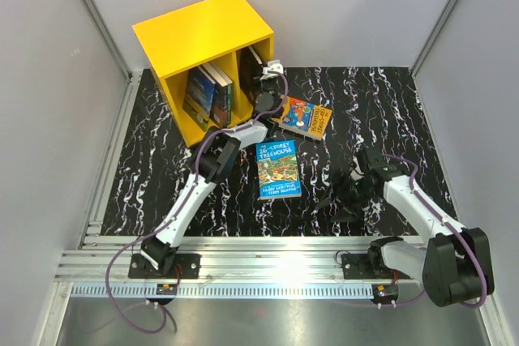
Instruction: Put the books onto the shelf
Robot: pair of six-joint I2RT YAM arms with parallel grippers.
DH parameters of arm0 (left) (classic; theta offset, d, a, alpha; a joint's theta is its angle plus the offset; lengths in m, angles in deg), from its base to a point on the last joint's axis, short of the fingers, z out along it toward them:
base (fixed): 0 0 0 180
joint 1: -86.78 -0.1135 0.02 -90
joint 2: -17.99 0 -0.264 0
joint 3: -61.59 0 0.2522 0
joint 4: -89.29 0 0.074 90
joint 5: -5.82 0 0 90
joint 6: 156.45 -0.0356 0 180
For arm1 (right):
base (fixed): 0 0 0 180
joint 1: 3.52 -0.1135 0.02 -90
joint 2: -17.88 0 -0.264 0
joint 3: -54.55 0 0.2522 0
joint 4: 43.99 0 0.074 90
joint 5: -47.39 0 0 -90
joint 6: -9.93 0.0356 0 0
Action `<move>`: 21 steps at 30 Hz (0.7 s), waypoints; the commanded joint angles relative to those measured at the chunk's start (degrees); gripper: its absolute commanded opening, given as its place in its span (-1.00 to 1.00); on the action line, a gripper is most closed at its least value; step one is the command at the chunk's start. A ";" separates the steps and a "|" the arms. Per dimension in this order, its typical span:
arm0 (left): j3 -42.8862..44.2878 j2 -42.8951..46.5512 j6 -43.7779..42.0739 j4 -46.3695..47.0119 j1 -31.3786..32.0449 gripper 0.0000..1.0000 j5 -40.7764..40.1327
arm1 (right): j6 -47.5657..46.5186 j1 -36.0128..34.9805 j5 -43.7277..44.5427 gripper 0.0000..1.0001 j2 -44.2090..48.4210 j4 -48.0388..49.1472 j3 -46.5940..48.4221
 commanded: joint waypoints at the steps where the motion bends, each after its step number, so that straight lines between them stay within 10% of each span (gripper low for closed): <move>1: 6.07 -2.31 2.59 16.74 -2.31 -1.00 5.98 | 2.34 -0.49 -2.81 0.40 2.27 4.54 -4.70; 4: 5.47 -2.49 1.97 19.19 -2.31 -0.51 5.11 | 2.52 -0.49 -2.72 0.40 3.68 4.99 -6.47; 5: 3.72 -2.23 1.97 19.73 -2.22 0.25 4.93 | 2.78 -0.49 -3.07 0.40 3.95 5.34 -6.82; 7: 2.48 -1.61 2.58 19.82 -1.96 0.92 5.28 | 3.22 -0.49 -3.43 0.39 4.48 6.04 -7.44; 21: -4.02 7.70 4.96 14.73 4.71 0.97 -0.16 | 5.24 -0.49 -4.66 0.37 7.99 4.21 -4.37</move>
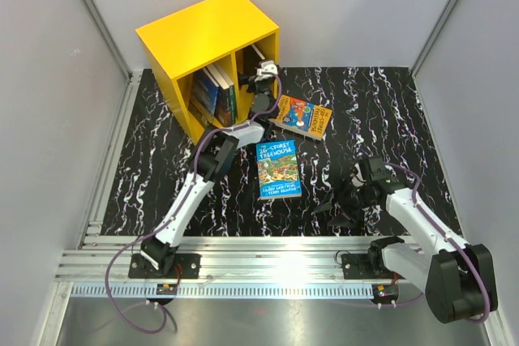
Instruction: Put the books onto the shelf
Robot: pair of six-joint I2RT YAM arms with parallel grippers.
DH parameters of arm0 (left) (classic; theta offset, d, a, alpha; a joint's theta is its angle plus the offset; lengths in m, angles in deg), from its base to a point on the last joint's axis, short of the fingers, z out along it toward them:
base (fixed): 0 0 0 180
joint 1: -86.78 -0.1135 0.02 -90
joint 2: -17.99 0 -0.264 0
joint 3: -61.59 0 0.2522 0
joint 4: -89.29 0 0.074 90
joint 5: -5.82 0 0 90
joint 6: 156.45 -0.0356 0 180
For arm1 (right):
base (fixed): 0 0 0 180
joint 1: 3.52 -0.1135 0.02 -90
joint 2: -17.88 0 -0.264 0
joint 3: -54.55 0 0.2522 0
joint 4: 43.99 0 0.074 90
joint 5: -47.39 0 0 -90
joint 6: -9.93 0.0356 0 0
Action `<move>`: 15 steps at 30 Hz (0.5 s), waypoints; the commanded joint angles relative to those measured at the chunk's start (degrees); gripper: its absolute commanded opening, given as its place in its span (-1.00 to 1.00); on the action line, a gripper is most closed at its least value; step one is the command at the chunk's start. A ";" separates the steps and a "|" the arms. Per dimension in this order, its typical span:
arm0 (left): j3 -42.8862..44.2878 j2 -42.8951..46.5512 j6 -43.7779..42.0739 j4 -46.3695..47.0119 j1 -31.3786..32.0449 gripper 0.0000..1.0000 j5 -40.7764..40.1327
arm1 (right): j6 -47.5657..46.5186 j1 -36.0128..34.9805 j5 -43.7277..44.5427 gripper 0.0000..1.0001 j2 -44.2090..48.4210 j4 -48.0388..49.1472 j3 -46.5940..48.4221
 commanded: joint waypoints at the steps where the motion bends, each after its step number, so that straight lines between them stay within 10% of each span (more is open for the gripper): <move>1: -4.30 8.58 4.39 11.45 6.40 0.97 -0.43 | 0.78 -0.45 -1.36 0.37 2.53 -2.09 3.91; 15: -21.97 29.92 10.53 -6.73 20.01 0.97 -17.21 | -3.43 -0.54 0.66 0.40 2.37 -8.25 17.88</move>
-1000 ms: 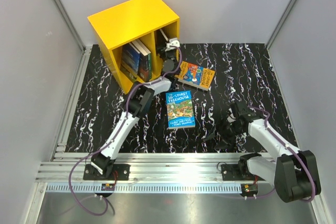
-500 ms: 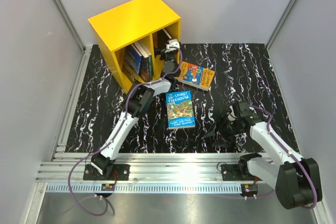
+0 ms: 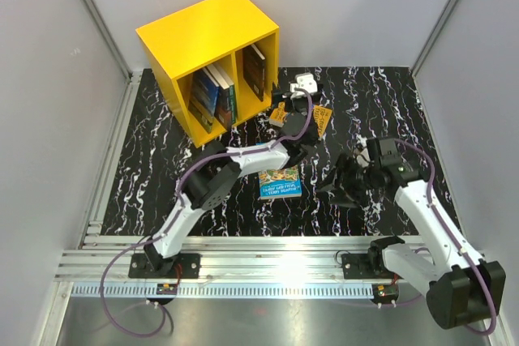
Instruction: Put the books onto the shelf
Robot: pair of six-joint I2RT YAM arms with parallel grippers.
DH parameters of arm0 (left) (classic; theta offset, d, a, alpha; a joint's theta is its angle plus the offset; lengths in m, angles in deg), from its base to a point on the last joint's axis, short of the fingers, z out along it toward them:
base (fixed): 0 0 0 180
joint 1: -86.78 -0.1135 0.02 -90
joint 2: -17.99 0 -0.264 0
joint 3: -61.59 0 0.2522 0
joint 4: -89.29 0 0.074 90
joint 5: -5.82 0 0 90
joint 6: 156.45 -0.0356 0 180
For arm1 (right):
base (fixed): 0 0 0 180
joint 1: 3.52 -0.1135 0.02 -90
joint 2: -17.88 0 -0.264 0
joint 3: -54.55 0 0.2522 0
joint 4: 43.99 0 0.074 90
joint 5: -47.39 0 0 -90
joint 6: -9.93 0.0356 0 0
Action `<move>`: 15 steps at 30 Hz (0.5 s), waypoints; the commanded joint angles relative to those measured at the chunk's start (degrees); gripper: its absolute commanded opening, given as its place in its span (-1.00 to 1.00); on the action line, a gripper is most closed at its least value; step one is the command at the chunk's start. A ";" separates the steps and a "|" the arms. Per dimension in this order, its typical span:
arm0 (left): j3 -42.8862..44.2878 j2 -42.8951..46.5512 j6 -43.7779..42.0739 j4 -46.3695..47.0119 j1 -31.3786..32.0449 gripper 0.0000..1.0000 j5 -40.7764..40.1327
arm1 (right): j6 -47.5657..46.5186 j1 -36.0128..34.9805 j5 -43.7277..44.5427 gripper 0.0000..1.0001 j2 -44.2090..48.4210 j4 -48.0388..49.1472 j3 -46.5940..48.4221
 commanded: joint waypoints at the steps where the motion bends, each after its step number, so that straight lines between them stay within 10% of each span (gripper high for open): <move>1: -7.63 9.21 10.63 -10.04 1.82 0.97 -6.60 | -3.43 -0.45 1.66 0.41 -3.21 -0.63 8.31; 3: -13.70 17.64 18.02 -21.47 3.84 0.97 -4.68 | -3.88 -0.45 2.81 0.44 -5.32 0.16 11.40; 7: -15.76 30.58 58.12 -72.63 0.35 0.97 18.66 | -4.76 -0.45 4.92 0.47 -9.81 0.96 20.00; 15: -31.47 46.64 68.07 -91.76 -5.89 0.97 40.03 | -1.51 0.78 3.44 0.41 -24.01 4.73 22.50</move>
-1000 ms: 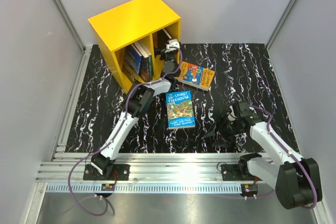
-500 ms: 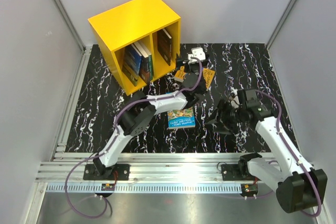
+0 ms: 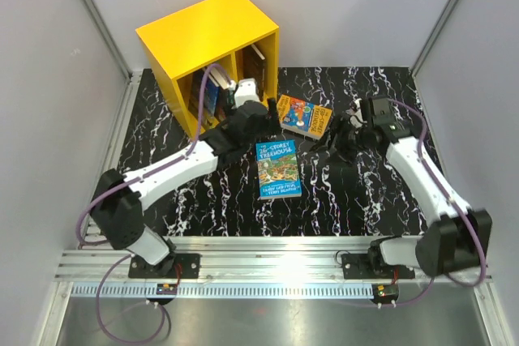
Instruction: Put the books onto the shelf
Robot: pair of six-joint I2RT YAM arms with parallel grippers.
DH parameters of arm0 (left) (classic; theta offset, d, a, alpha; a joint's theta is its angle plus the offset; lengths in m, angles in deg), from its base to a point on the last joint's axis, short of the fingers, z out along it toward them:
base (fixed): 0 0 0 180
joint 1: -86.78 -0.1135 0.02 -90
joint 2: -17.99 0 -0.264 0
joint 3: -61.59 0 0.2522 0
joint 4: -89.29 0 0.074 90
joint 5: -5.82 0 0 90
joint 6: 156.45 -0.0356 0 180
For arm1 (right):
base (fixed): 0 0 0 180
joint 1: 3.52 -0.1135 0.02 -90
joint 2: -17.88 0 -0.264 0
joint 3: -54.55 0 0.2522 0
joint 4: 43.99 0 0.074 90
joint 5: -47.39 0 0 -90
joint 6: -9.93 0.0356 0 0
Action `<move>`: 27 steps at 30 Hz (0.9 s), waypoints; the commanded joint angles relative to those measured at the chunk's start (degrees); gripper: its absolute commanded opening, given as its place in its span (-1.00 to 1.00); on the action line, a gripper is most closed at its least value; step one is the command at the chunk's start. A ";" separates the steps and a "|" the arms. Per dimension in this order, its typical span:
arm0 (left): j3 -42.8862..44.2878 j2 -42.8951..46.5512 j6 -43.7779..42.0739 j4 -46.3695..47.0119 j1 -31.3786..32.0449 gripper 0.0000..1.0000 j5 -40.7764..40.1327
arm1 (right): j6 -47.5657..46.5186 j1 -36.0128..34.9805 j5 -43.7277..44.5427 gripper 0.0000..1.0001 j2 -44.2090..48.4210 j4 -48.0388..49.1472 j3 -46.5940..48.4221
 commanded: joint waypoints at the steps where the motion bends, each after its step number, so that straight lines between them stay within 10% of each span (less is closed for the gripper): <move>1: -8.40 5.84 10.35 -13.38 -2.86 0.97 19.35 | 2.14 0.76 -2.70 0.31 -9.11 5.10 -1.26; 5: -20.89 9.99 9.39 -3.72 -13.84 0.97 42.92 | 2.59 0.85 -2.81 0.25 -18.00 14.07 -2.59; 10: -22.05 3.94 6.57 -1.42 -17.29 0.97 52.28 | -1.01 0.85 -0.08 0.21 -30.65 18.30 2.05; 21: -18.01 -9.69 8.25 2.71 -17.91 0.97 57.92 | 6.01 -0.47 -7.98 0.11 -45.95 36.75 2.15; 27: -16.69 -13.04 9.04 3.50 -17.82 0.97 60.82 | 6.80 -3.46 -11.15 -0.54 -46.84 38.35 4.61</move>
